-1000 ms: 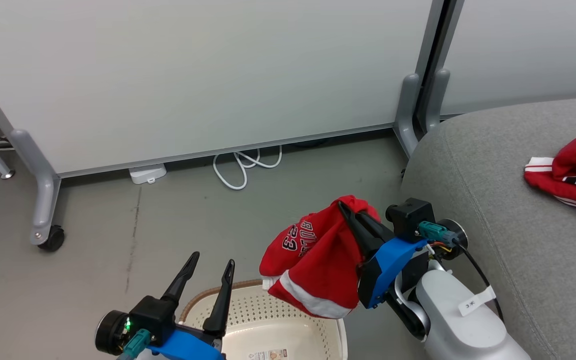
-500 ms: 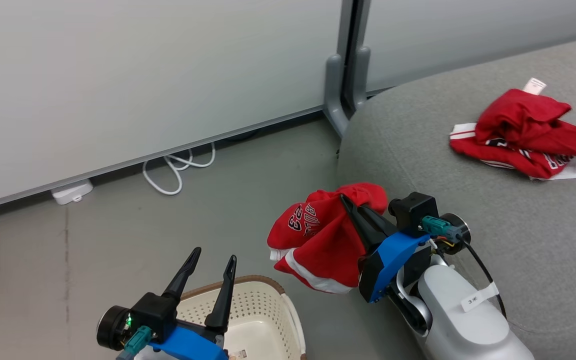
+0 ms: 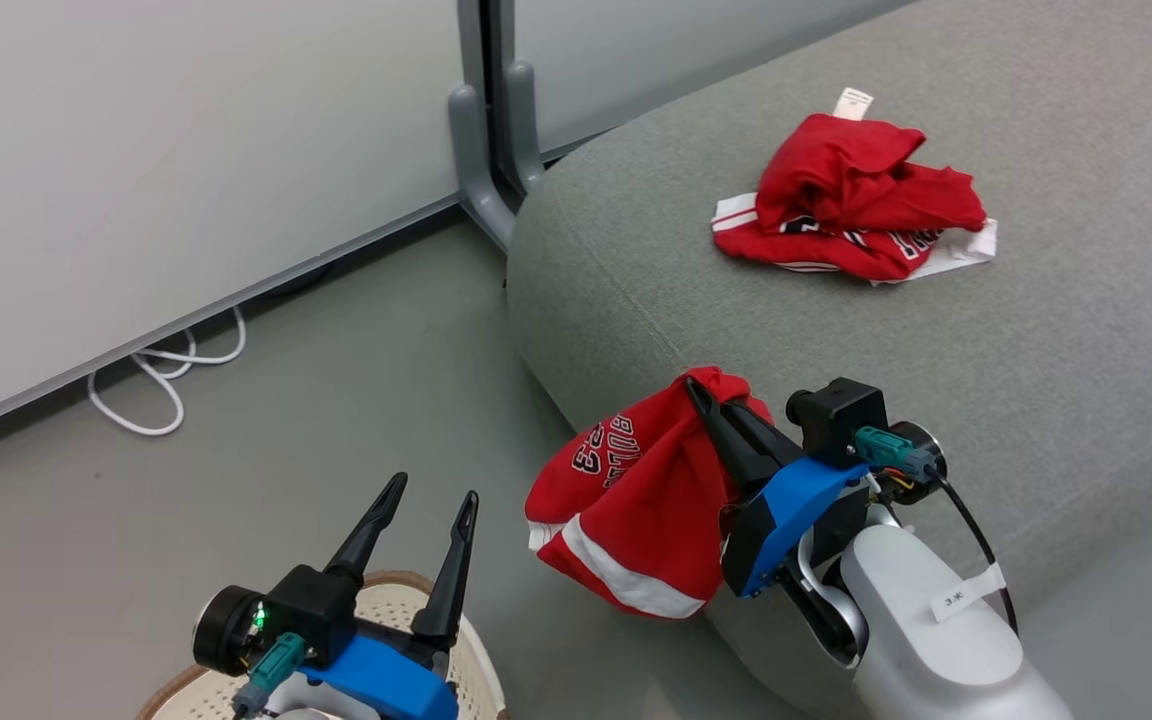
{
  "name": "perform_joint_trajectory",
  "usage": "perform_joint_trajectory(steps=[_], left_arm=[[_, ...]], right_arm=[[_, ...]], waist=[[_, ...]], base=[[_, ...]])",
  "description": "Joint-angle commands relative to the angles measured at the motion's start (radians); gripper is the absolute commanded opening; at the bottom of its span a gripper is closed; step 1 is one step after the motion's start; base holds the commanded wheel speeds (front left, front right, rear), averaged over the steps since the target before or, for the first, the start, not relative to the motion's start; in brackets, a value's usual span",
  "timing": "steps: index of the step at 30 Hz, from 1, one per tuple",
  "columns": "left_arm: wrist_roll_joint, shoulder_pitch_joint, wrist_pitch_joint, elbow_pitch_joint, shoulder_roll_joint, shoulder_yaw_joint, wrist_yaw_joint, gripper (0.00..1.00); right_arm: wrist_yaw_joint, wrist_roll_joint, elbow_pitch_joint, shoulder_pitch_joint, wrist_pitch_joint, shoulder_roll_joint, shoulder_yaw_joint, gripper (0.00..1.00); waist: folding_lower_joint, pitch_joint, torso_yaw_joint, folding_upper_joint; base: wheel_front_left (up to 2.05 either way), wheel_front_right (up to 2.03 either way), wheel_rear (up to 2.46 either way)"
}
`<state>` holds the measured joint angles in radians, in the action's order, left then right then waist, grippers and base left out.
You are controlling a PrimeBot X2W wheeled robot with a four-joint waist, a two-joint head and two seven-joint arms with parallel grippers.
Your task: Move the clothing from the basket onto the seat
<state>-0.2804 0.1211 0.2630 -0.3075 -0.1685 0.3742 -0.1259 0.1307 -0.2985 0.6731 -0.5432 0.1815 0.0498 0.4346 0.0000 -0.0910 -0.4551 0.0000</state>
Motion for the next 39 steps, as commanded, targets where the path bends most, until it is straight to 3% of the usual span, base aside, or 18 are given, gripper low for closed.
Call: perform_joint_trajectory(steps=[1,9,20,26,31,39], left_arm=[[-0.001,0.012,0.003,0.003,-0.008,0.003,-0.007,1.0],[-0.002,0.027,0.003,0.0,-0.014,0.012,-0.007,1.0],[-0.002,0.035,0.003,0.011,-0.022,0.021,-0.007,1.0],[0.019,0.067,0.003,0.037,-0.043,0.032,-0.007,1.0],[0.034,0.137,0.003,0.071,-0.085,0.041,-0.008,1.0],[0.054,0.263,0.003,0.139,-0.147,0.073,-0.007,1.0]], right_arm=[[0.0,-0.006,-0.003,0.003,0.008,0.001,-0.004,0.0],[0.0,-0.014,0.003,0.014,0.02,0.001,-0.015,0.0],[0.0,-0.032,0.017,-0.028,0.032,0.002,-0.074,0.0],[0.0,0.022,0.043,-0.182,0.027,0.003,-0.245,0.0],[0.0,0.076,0.028,-0.375,0.01,0.06,-0.445,0.0],[0.0,0.117,-0.016,-0.592,-0.039,0.252,-0.692,0.0]], waist=[[0.0,-0.016,-0.035,0.0],[0.0,-0.033,-0.079,0.0],[0.0,-0.062,-0.066,0.0],[0.0,-0.144,-0.036,0.0],[0.0,-0.277,0.015,0.0],[0.0,-0.493,0.121,0.0]], base=[[0.0,0.0,0.0],[0.0,0.0,0.0],[0.0,0.0,0.0],[0.0,0.0,0.0],[0.0,0.0,0.0],[0.0,0.0,0.0]])
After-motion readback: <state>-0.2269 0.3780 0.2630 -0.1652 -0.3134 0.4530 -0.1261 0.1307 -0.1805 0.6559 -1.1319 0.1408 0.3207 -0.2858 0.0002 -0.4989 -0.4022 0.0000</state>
